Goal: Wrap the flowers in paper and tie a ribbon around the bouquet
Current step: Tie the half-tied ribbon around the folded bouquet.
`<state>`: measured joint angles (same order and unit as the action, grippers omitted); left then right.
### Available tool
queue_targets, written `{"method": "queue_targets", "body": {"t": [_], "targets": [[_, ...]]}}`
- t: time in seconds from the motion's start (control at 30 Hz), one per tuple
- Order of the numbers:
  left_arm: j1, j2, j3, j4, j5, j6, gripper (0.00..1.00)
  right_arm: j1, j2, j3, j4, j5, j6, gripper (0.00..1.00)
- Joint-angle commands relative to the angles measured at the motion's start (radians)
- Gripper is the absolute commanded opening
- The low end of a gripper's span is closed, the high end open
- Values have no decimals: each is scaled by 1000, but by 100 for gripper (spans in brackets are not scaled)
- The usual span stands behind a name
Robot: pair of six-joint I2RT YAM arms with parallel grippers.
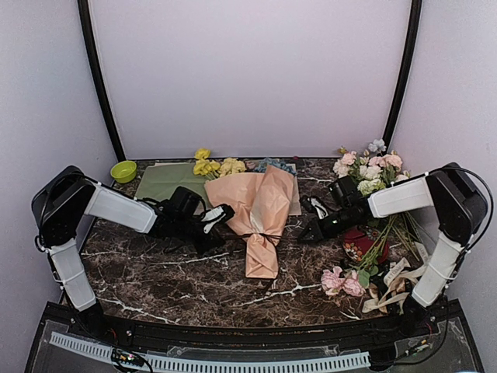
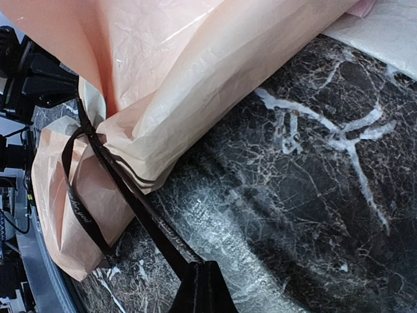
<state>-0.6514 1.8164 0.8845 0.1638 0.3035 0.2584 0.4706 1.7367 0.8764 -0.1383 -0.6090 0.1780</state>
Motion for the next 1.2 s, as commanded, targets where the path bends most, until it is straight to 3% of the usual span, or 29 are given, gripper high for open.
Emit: {"method": "queue_targets", "body": {"t": [0.0,0.8,1.13,1.17], "targets": [[30,17,10,-103,3,-9,0,-36,31,-35,-26,47,28,0],[30,26,22,-116,-5,-27,0,-62,95,-32,-36,86,26,0],[30,-9,27,-150,124,36,0,-61,78,-24,28,-37,33,0],[30,-16,26,-145,133,34,8,-61,72,-23,37,-57,28,6]]}}
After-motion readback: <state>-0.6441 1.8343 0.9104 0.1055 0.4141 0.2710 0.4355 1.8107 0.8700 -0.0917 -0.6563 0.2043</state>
